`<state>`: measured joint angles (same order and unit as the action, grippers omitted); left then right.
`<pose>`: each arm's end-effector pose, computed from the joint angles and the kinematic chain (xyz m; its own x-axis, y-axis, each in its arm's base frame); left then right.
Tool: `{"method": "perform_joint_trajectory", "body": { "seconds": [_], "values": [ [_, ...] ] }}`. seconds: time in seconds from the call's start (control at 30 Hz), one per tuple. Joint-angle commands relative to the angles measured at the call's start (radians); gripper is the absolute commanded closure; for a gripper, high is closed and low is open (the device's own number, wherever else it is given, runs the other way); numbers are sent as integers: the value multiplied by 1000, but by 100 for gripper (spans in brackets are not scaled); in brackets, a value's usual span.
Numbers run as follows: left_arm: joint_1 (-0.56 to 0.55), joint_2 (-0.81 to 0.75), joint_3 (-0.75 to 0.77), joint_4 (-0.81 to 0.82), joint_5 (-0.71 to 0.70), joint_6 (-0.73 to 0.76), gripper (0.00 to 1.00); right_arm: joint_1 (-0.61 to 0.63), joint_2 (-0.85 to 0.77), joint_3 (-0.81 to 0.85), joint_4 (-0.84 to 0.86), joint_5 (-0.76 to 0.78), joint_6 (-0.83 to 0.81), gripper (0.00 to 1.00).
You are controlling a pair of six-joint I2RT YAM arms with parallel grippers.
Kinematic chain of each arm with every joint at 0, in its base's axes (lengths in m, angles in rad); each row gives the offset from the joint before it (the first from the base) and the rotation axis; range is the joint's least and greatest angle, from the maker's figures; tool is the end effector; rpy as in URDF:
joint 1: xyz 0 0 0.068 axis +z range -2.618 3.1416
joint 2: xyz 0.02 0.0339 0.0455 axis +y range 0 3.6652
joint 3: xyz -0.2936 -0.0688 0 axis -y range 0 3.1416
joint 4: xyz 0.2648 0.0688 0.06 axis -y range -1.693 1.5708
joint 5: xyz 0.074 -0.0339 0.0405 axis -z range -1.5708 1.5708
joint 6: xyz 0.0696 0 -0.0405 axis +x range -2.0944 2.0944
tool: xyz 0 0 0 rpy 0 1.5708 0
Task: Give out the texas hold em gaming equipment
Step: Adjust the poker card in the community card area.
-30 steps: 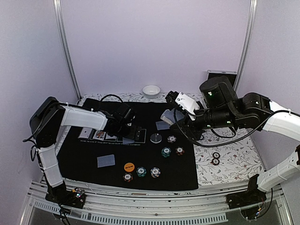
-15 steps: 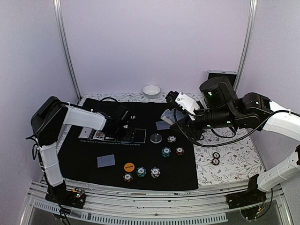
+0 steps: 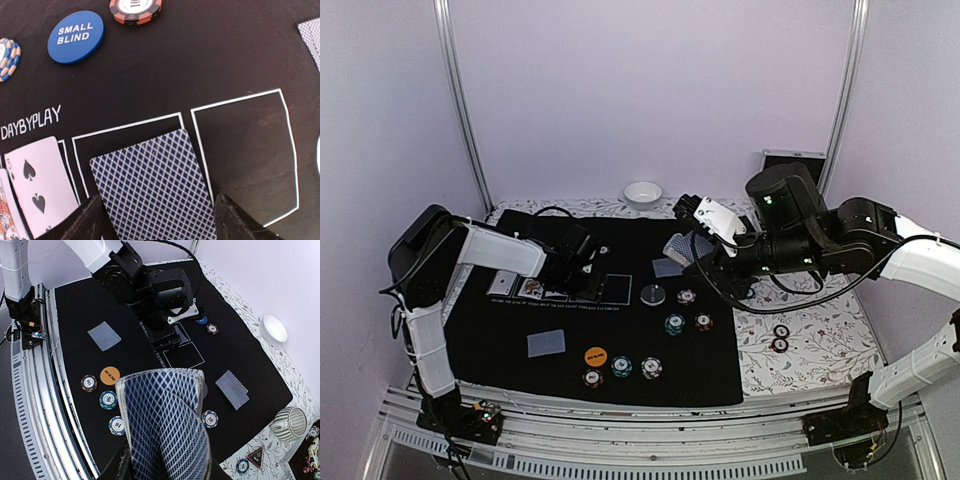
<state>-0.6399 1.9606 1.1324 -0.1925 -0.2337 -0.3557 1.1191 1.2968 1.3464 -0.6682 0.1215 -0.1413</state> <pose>0.3537 -0.2432 0.1098 -0.8095 0.1802 -0.5588 0.2154 0.9765 0.0030 0.1467 0.2830 0.3862 -0.1309 -0.5901 -0.7967 -0.8772 0.4434 -0.1843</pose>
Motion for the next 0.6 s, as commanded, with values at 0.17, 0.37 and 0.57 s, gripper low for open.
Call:
{"method": "perform_joint_trajectory", "body": {
  "seconds": [0.17,0.37,0.57],
  "values": [
    [14,-27,-16,16,11,57,22,5,-18,14,3,11,9,96],
    [14,-120,-39,49,14,82,15,4,-18,16,-1,9,10,96],
    [5,-248,-49,56,13,115,11,5,-16,14,-1,6,11,96]
  ]
}}
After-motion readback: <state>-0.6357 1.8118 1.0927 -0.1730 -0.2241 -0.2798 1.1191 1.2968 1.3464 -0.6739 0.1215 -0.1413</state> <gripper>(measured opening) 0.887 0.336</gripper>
